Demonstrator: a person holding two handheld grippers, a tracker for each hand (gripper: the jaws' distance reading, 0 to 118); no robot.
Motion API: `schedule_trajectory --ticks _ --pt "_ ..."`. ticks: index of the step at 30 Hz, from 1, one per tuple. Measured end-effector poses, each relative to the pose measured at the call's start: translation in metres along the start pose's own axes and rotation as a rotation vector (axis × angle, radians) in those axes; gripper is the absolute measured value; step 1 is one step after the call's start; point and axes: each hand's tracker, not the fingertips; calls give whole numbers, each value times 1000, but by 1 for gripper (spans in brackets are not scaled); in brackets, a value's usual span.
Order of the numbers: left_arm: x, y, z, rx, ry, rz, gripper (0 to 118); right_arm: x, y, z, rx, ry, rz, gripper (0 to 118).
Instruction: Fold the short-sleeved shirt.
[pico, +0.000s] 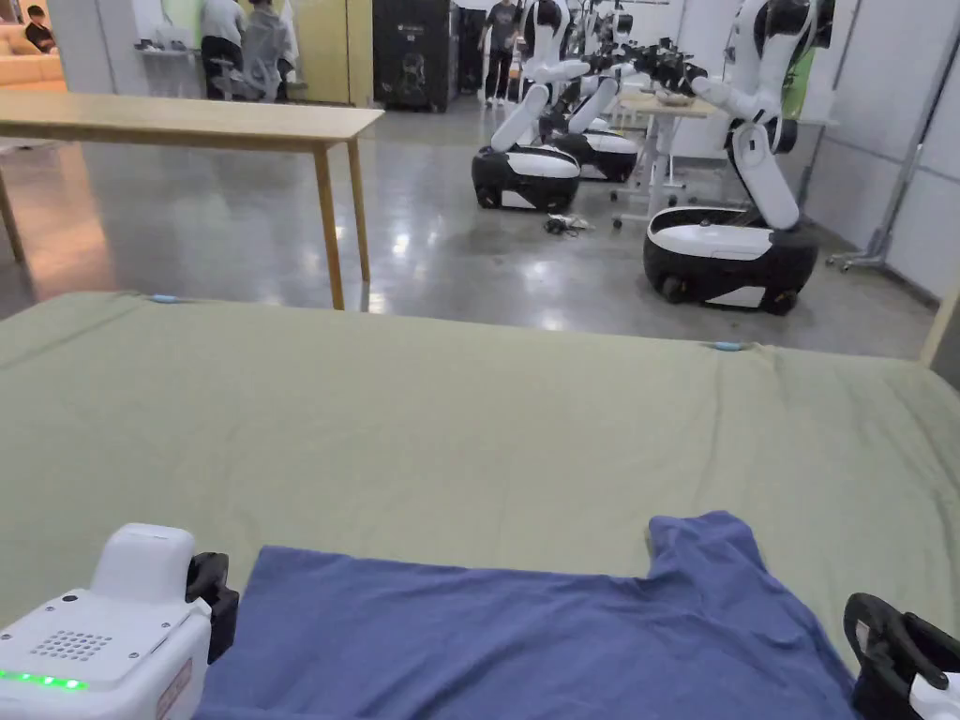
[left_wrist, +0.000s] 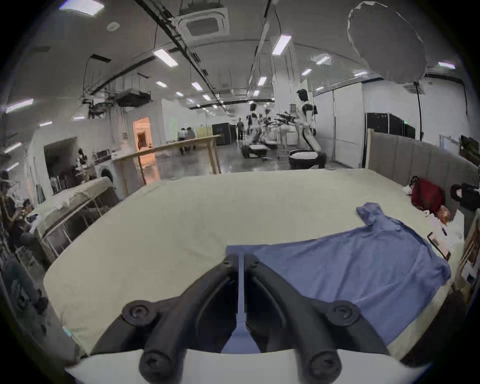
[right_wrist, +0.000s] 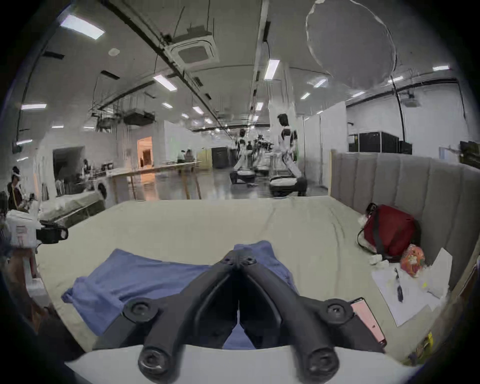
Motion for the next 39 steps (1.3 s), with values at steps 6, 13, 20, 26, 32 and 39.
schedule_trajectory --ticks 6,13,20,26,32,39 --pt "-20 3 -101 -170 -1 -7 3 8 -6 -28 -57 3 -2 4" --pt "-27 10 -206 -292 37 -81 117 15 -15 -49 -116 -10 15 4" --pt "-16 -6 -265 -462 69 -161 88 41 -12 -86 -232 -74 46 4" --pt "17 -8 -244 -440 13 -251 5 72 -11 -171 -414 -111 56 12" --pt "20 23 -201 -350 -15 -197 5 106 -31 -270 -637 -131 36 91" --pt "13 32 -200 -355 -26 -160 5 101 -52 -294 -780 -129 109 51"
